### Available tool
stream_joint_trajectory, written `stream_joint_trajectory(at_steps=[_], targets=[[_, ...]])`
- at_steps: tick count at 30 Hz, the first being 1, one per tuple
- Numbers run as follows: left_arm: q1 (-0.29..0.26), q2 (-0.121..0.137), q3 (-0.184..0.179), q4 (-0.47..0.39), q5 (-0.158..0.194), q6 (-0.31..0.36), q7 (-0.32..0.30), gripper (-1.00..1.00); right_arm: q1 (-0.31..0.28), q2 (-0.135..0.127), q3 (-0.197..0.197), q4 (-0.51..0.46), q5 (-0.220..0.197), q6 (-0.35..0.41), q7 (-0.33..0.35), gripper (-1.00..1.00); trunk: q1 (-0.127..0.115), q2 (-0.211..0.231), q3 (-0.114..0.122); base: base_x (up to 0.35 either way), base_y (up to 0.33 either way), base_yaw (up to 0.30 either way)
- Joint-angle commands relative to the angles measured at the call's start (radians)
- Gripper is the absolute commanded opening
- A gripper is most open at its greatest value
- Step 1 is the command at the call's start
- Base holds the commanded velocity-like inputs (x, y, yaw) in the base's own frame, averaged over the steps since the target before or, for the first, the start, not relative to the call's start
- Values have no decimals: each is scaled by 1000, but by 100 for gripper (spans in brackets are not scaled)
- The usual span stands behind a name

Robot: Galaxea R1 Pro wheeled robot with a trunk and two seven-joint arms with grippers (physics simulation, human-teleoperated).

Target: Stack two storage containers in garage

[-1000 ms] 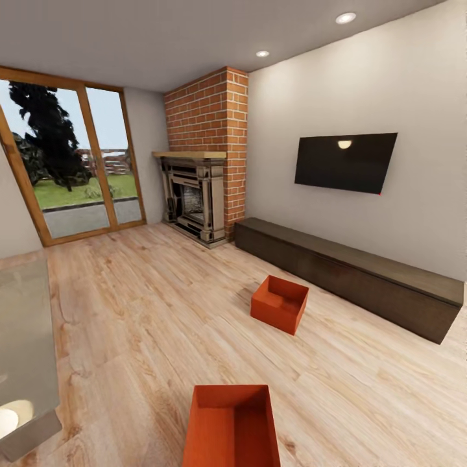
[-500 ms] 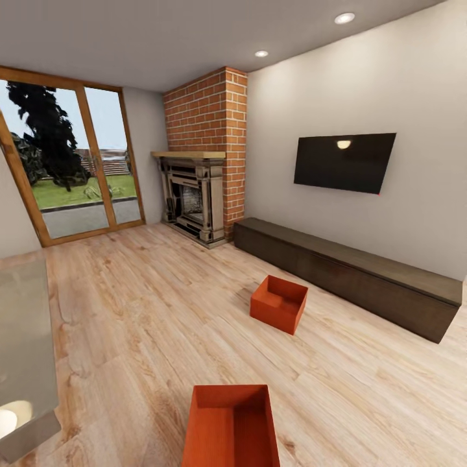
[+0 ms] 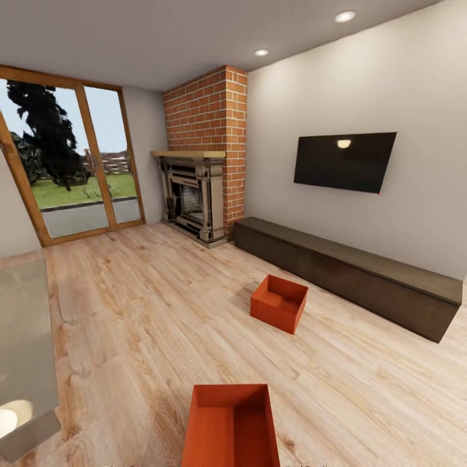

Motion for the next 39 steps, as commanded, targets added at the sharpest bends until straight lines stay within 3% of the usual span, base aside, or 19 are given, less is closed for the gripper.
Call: stream_joint_trajectory(at_steps=[1,39], targets=[[0,0,5,0,1,-2,1,100,-1,0,8,3,-9,-6,-1,100,0,-1,-2,0,0,0],[0,0,5,-1,1,-2,0,100,-1,0,9,3,-9,-6,-2,100,0,-1,-61,0,12,0]])
